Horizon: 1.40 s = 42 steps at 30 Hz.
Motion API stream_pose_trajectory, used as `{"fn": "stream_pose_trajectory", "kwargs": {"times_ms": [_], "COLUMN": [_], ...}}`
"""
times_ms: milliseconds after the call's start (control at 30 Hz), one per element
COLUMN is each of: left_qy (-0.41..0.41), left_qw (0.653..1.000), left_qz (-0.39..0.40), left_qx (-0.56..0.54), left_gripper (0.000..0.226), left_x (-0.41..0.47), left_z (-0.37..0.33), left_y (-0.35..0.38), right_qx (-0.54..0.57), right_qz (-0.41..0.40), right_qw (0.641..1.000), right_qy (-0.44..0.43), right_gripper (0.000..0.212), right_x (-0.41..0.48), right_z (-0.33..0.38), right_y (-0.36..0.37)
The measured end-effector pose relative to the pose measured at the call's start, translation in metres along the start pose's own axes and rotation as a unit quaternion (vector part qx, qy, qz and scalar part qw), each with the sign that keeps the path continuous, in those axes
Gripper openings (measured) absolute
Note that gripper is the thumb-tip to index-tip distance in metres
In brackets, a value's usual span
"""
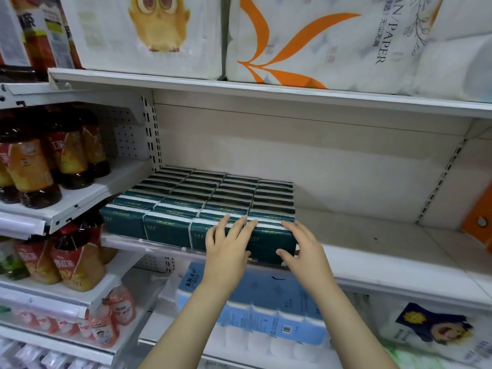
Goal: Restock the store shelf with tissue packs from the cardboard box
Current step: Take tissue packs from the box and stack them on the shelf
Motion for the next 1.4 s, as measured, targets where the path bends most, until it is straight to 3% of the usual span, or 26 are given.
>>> {"fn": "stream_pose_trajectory", "kwargs": {"times_ms": [300, 467, 633, 733, 867, 967, 1167, 1400], "left_qy": [0.018, 0.053, 0.068, 0.078, 0.050, 0.015, -0.025, -0.079], "left_qw": [0.997, 0.995, 0.995, 0.996, 0.994, 0.975, 0.935, 0.921], "left_qz": [0.012, 0.006, 0.027, 0.037, 0.010, -0.011, -0.017, 0.029], "left_qx": [0.078, 0.085, 0.068, 0.026, -0.100, -0.220, -0.354, -0.381], "left_gripper": [0.089, 0.073, 0.067, 0.068, 0.065, 0.060, 0.055, 0.052], "left_x": [0.013, 0.011, 0.008, 0.007, -0.006, -0.025, -0.060, -0.125], "left_z": [0.002, 0.002, 0.002, 0.003, 0.014, 0.030, 0.057, 0.081], "left_y": [0.009, 0.002, 0.005, 0.001, -0.017, -0.030, -0.045, -0.004], "right_qx": [-0.020, 0.065, 0.148, 0.196, 0.207, 0.267, 0.320, 0.341], "right_qz": [0.023, 0.021, 0.056, 0.041, -0.101, -0.141, -0.113, -0.031], "right_qw": [0.999, 0.995, 0.980, 0.969, 0.967, 0.951, 0.940, 0.932], "right_qy": [0.030, 0.068, 0.123, 0.146, 0.110, 0.071, 0.043, 0.124], "right_gripper": [0.077, 0.099, 0.079, 0.079, 0.069, 0.057, 0.038, 0.043], "right_x": [-0.001, -0.007, -0.012, -0.014, -0.025, -0.040, -0.074, -0.125], "right_z": [-0.007, -0.012, -0.008, -0.009, 0.005, 0.025, 0.062, 0.036], "right_y": [0.018, 0.023, 0.027, 0.026, 0.010, 0.011, 0.038, 0.098]}}
Point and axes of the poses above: each hand's wrist, its own x-axis towards the middle knuckle, its own y-axis out of the palm, z = x × y, the point moved 7 cm from there along x, towards the middle knuckle, and after that the axes turned 10 degrees about x, right-handed, at the moved point
